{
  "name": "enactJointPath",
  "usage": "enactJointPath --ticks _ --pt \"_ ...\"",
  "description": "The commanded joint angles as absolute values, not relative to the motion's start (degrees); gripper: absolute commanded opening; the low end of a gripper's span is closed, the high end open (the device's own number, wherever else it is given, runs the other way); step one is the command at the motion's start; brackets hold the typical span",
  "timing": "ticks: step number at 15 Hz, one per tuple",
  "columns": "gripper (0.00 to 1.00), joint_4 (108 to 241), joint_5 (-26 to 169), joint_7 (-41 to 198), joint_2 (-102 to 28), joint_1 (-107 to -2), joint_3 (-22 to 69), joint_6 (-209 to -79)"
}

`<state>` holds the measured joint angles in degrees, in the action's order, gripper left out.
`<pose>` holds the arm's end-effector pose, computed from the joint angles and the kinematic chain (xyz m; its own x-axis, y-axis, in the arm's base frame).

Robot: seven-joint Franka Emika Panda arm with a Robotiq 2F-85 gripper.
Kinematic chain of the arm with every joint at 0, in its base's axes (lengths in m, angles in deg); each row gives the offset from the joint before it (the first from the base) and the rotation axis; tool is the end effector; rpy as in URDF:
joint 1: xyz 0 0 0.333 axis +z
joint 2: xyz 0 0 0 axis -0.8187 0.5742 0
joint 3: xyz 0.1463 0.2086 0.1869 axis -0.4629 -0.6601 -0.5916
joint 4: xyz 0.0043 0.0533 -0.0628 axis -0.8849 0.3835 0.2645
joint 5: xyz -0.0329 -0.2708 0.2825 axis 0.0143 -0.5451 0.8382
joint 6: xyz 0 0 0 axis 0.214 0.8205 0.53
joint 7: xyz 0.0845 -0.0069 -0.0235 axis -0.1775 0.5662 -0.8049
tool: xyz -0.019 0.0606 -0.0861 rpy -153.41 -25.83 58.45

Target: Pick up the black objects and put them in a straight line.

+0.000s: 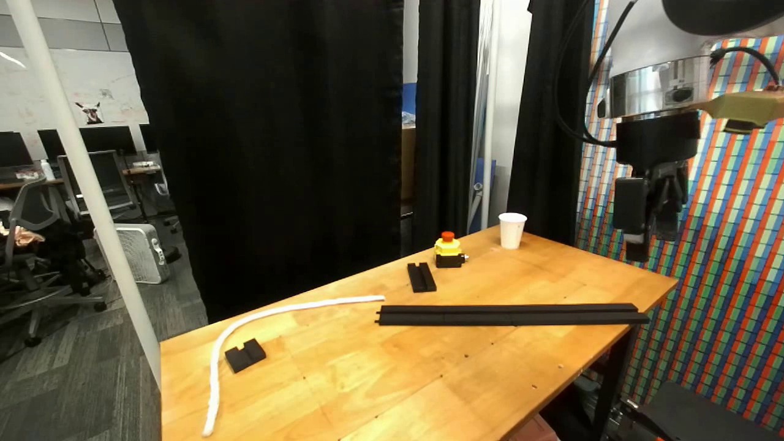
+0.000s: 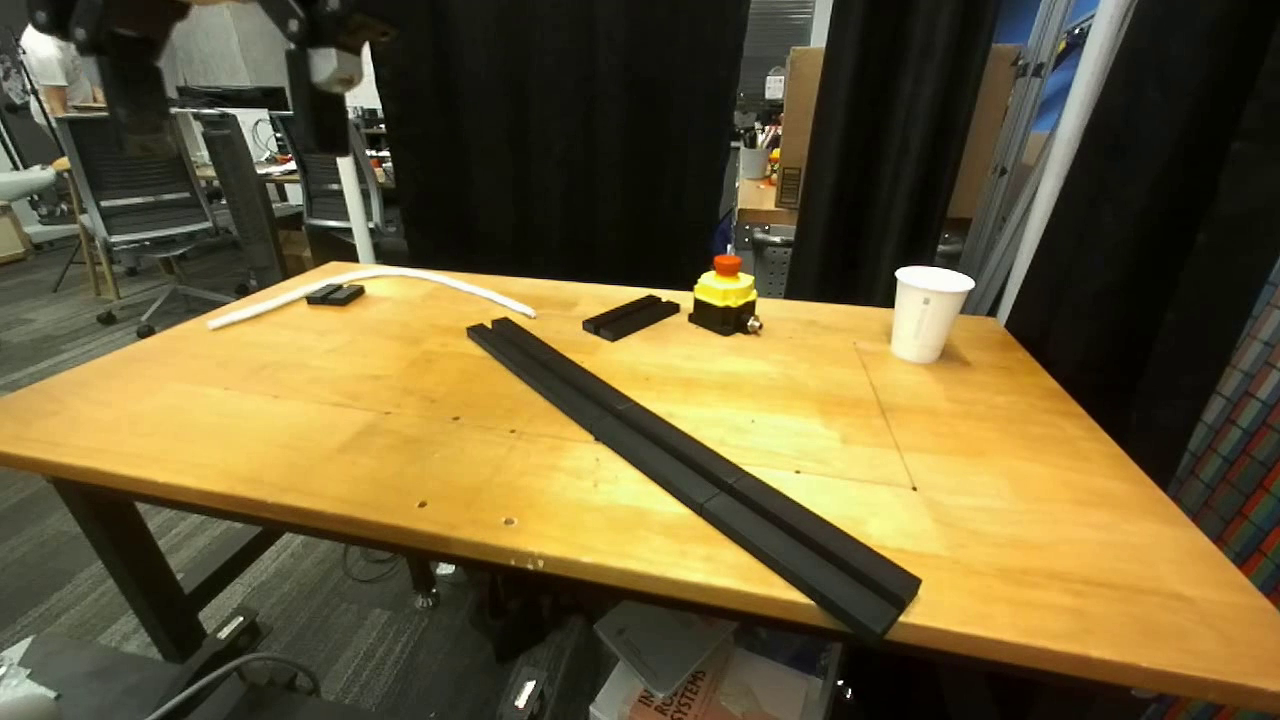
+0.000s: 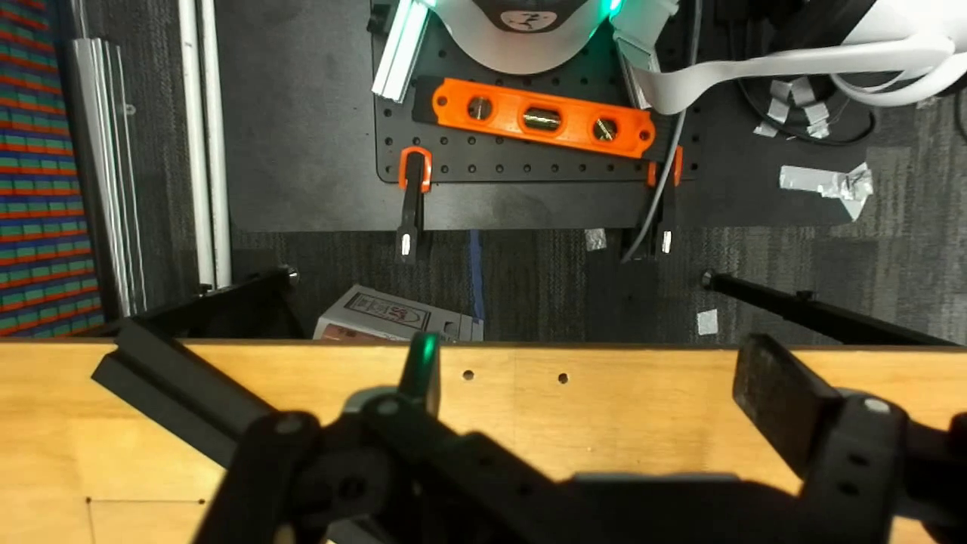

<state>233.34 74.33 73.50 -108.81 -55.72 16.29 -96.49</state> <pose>0.2478 0.0101 0.4999 0.9857 0.0160 -0.1676 0.0238 -0.9987 0.0443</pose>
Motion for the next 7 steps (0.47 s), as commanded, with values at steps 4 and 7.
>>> enactJointPath --ticks 4,7 --pt "1.0 234.2 73.9 74.0 -109.9 -55.0 16.8 -96.4" --pt "1.0 234.2 73.9 74.0 -109.9 -55.0 16.8 -96.4"
